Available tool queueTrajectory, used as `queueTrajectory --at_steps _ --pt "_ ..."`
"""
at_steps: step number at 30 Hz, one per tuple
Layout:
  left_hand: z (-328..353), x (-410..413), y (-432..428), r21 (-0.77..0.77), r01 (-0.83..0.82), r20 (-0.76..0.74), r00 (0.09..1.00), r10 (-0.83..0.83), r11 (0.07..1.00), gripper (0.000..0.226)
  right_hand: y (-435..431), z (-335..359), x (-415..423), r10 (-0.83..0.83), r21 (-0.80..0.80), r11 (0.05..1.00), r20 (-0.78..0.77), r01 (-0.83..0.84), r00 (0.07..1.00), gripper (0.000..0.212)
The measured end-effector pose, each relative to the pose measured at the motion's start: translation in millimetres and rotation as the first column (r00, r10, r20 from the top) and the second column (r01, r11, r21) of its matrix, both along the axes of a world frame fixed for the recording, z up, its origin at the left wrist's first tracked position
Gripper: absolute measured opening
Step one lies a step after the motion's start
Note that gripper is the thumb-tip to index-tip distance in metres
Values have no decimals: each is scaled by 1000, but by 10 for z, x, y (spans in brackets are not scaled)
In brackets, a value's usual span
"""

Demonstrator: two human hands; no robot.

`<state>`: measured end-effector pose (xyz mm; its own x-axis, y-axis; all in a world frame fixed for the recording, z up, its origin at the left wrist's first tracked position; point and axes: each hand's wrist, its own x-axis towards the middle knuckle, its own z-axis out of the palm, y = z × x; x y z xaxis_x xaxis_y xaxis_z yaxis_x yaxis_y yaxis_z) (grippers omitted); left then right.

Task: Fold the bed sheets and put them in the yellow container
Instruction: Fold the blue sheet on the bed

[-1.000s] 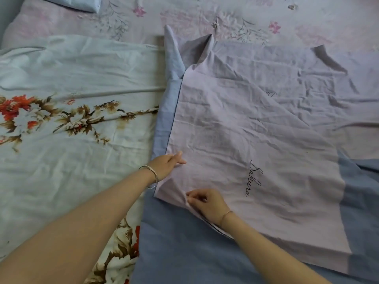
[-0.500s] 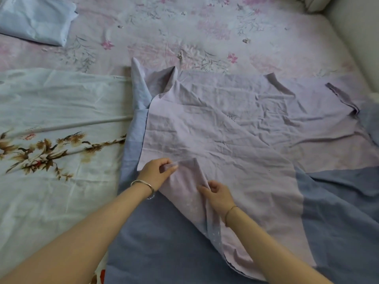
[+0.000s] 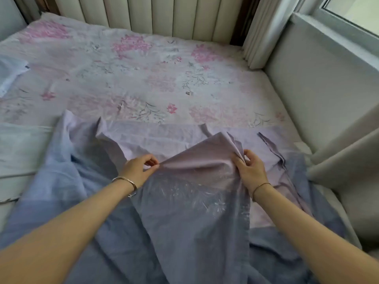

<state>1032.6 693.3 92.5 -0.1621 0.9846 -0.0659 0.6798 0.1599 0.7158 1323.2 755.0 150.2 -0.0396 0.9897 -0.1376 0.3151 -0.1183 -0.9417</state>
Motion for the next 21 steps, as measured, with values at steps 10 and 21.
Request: queueTrajectory --at_steps 10,21 --pt "710 1596 1616 339 -115 -157 972 177 934 6 1517 349 1589 -94 200 976 38 85 995 18" --pt "-999 2743 2193 -261 116 -203 964 -172 958 80 2349 -939 2064 -96 -5 995 332 103 938 15"
